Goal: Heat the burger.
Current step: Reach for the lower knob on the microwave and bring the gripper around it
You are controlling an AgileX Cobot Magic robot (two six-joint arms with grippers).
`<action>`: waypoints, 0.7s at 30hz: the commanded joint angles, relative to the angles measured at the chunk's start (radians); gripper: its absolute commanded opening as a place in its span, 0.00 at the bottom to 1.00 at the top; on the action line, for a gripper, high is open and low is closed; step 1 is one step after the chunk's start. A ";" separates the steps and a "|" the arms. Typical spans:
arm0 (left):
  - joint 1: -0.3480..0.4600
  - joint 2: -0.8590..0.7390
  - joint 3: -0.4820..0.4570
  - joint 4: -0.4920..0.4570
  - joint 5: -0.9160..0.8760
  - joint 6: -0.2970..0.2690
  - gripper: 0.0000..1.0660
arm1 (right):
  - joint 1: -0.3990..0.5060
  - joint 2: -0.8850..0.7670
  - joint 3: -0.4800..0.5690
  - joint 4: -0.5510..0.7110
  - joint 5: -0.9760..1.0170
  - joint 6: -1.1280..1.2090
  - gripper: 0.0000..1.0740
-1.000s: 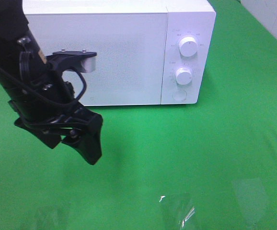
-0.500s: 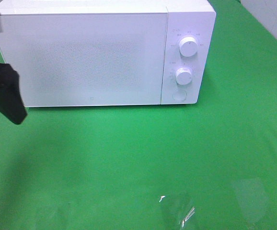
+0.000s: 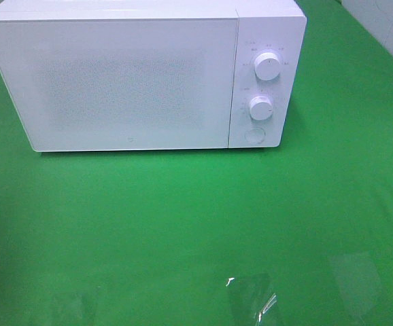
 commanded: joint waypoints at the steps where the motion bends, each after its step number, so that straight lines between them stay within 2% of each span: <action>1: 0.004 -0.065 0.036 0.013 -0.013 -0.018 0.78 | -0.003 -0.027 0.002 0.001 -0.007 -0.001 0.70; 9: 0.004 -0.229 0.141 0.018 -0.010 -0.006 0.78 | -0.003 -0.027 0.002 0.001 -0.007 -0.001 0.70; 13: 0.004 -0.324 0.195 0.007 -0.010 0.030 0.84 | -0.003 -0.027 0.002 0.001 -0.007 -0.001 0.70; 14: 0.004 -0.405 0.231 0.003 -0.011 0.032 0.93 | -0.003 -0.027 0.002 0.001 -0.007 -0.001 0.70; 16: 0.004 -0.449 0.256 0.001 -0.008 0.030 0.96 | -0.003 -0.027 0.002 0.001 -0.007 -0.001 0.70; 21: 0.004 -0.544 0.283 -0.013 -0.001 0.032 0.96 | -0.003 -0.027 0.002 0.001 -0.007 -0.001 0.70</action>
